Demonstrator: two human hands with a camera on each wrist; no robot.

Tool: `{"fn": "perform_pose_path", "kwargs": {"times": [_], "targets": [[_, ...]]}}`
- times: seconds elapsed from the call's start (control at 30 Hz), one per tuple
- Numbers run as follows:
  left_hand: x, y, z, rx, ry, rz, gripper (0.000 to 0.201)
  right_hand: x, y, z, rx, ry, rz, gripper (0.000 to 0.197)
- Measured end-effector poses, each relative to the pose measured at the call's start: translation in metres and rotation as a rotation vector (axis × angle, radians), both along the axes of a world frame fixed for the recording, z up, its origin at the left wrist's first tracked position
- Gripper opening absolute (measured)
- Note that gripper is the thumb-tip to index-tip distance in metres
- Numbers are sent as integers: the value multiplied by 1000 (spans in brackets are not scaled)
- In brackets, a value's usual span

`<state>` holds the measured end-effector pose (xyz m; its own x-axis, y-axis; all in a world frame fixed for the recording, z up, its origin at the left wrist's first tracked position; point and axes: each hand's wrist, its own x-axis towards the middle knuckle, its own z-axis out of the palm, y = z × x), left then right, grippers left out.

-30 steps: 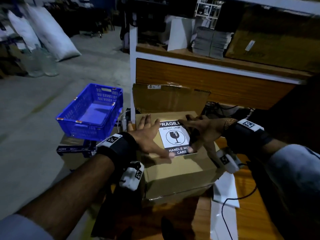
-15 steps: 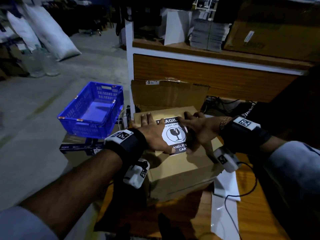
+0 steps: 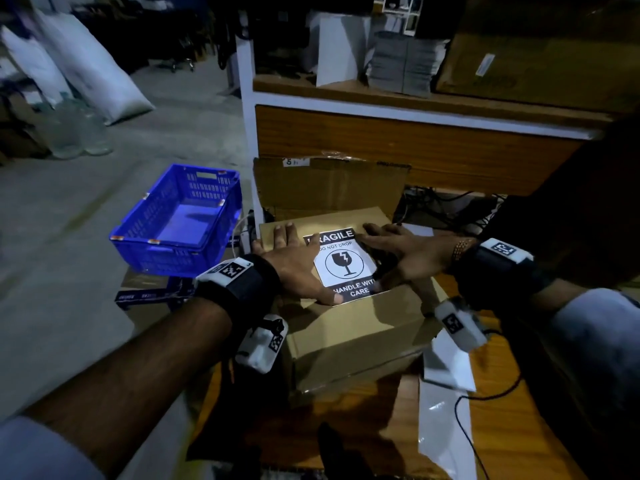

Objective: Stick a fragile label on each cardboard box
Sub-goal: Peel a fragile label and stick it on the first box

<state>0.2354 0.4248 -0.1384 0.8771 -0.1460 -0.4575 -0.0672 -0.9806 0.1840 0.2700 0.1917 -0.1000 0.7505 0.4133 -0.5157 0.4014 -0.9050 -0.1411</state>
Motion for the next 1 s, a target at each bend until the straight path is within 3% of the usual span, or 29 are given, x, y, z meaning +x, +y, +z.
{"fn": "perform_pose_path", "kwargs": {"times": [0.17,0.3,0.43,0.53,0.73,0.83,0.93,1.0], "targets": [[0,-1,1,-2,0,5,143,-14,13,-7,-15,-82,25,118],[0,2,-1,-9,-18,-10,144,-4,3,6,-42,-11,55,110],[1,6,-3,-15,-15,-15,144,-1,-6,5,129,63,-48,93],[-1,4,0,0,-16,-14,144,-10,4,-9,202,12,-132,96],[-3,4,4,-10,-18,-18,142,-5,3,2,69,9,-36,90],[-5,6,6,-38,-9,-31,138,-12,3,9,188,50,-57,74],[-3,11,3,-77,-14,-45,126,-37,18,7,339,-106,-79,56],[-3,14,2,-79,-39,-35,109,-62,30,-5,286,-320,30,45]]}}
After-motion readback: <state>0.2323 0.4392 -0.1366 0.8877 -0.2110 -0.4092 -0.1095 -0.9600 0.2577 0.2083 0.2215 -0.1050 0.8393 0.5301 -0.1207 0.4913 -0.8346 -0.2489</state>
